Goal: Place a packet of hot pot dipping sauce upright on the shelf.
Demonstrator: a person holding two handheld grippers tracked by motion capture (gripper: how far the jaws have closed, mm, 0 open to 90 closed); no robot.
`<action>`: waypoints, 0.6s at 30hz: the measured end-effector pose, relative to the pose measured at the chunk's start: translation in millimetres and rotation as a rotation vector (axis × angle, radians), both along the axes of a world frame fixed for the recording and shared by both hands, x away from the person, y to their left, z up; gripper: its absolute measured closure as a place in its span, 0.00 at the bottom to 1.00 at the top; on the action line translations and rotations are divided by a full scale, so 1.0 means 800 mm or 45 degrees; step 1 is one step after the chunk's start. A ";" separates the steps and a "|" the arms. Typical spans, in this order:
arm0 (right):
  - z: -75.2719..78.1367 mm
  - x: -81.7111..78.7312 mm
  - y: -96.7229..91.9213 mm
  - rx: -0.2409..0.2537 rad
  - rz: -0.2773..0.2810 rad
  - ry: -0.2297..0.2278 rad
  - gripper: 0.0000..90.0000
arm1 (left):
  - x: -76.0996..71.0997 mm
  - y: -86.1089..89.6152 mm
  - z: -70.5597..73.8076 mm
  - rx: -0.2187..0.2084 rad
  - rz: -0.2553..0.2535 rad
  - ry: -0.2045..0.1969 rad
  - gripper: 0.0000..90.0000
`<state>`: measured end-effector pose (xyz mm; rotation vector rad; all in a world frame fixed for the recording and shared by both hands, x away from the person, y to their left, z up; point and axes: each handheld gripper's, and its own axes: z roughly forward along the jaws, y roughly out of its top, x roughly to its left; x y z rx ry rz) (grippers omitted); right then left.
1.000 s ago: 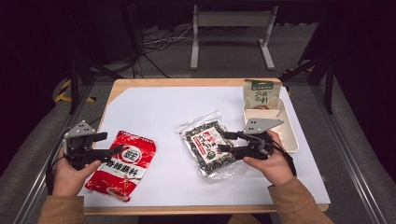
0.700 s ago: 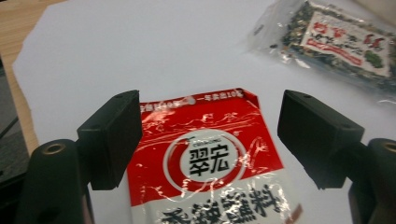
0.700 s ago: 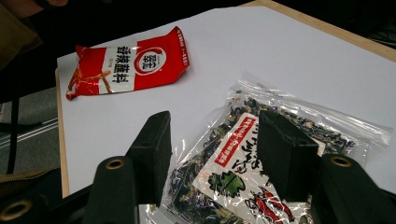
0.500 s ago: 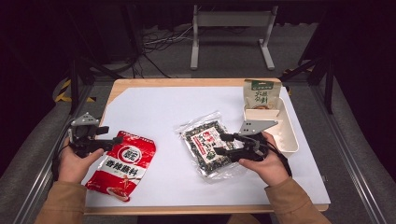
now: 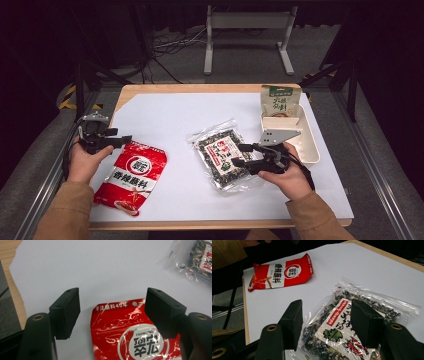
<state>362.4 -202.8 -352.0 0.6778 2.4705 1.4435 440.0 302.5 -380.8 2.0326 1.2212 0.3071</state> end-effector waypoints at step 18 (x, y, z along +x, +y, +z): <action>-0.008 -0.009 -0.012 -0.016 -0.036 0.011 0.48 | 0.043 0.000 -0.039 0.009 -0.021 0.194 0.29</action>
